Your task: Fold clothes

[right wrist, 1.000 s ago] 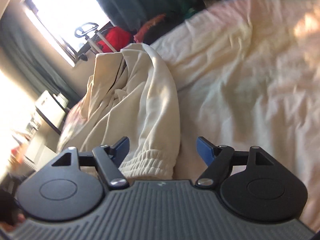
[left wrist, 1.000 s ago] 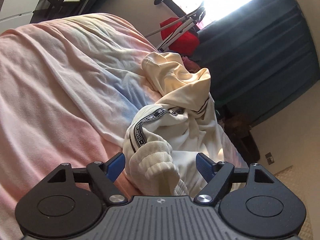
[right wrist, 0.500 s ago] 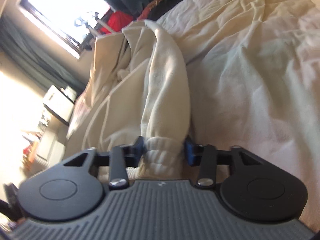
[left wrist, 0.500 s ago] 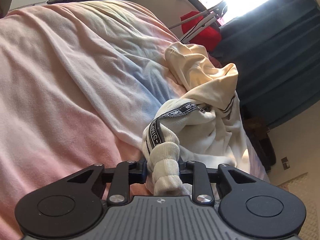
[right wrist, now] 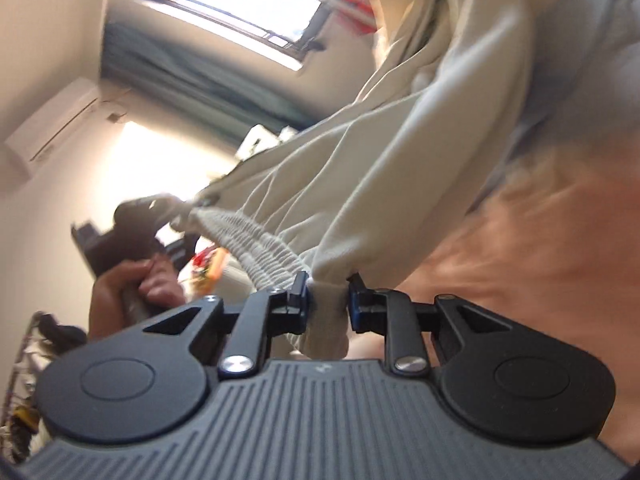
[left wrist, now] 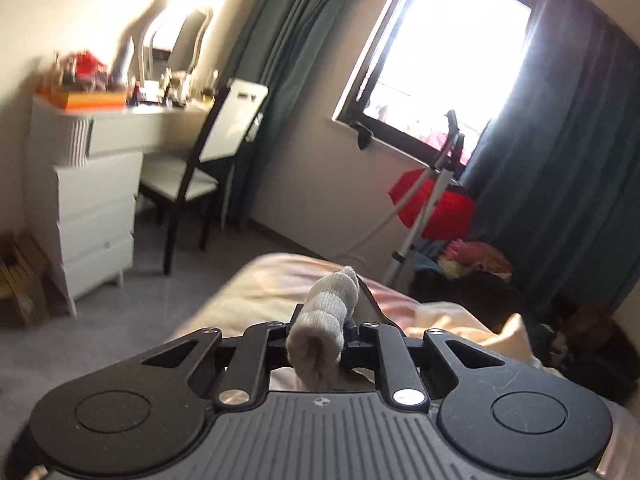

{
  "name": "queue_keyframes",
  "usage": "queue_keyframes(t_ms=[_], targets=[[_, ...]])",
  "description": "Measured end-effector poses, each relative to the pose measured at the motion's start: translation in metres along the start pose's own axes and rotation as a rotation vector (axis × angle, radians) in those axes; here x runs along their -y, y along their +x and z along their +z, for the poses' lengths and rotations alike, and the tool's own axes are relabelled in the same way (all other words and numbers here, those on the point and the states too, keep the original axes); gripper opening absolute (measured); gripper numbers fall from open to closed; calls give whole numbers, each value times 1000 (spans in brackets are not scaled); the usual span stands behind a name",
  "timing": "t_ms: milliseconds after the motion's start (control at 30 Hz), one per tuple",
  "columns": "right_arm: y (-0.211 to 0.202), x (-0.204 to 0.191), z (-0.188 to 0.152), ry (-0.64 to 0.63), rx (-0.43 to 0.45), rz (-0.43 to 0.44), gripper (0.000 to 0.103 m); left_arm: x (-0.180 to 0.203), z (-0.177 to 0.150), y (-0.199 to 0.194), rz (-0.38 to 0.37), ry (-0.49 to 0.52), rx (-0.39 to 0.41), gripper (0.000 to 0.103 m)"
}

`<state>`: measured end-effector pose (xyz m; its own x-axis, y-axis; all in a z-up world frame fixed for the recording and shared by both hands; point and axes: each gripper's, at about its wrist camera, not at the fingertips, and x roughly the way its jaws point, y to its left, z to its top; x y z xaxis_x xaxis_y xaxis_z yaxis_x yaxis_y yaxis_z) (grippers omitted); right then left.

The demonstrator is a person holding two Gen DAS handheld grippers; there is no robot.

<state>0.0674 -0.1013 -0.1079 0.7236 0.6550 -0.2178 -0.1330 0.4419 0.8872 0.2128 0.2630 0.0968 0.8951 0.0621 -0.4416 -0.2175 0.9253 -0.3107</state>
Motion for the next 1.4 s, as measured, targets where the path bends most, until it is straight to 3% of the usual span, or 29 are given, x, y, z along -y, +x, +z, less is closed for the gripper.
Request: queue_keyframes(t_ms=[133,233,367,533,633,700,733,767,867,900,1167,1400], targets=[[95,-25,-21,7,-103,73,23,-25,45,53,132,48,21,16],[164,-34,-38,9,-192,100,23,-51,56,106,209,69,1,16],[224,-21,-53,25,-275,73,23,-83,33,176,234,54,-74,16],[245,-12,-50,-3,-372,41,26,-104,-3,219,280,69,-129,25],[235,-25,-45,-79,-390,32,34,-104,-7,203,259,73,-123,31],[222,-40,-41,-164,-379,-1,56,-103,-10,192,244,77,-120,38],[211,-47,-39,-207,-352,-12,81,-103,-11,187,237,78,-118,41],[200,-53,-37,-249,-325,-23,91,-102,-12,181,230,79,-115,50],[162,-71,-26,-361,-261,-16,90,-81,-17,141,221,103,-72,77],[148,-76,-21,-386,-243,-25,90,-72,-18,127,213,118,-63,80],[31,-88,25,-560,-13,-157,90,7,-53,6,68,143,-24,94],[-64,-89,47,-712,150,-237,90,75,-116,-90,-71,194,4,97]])
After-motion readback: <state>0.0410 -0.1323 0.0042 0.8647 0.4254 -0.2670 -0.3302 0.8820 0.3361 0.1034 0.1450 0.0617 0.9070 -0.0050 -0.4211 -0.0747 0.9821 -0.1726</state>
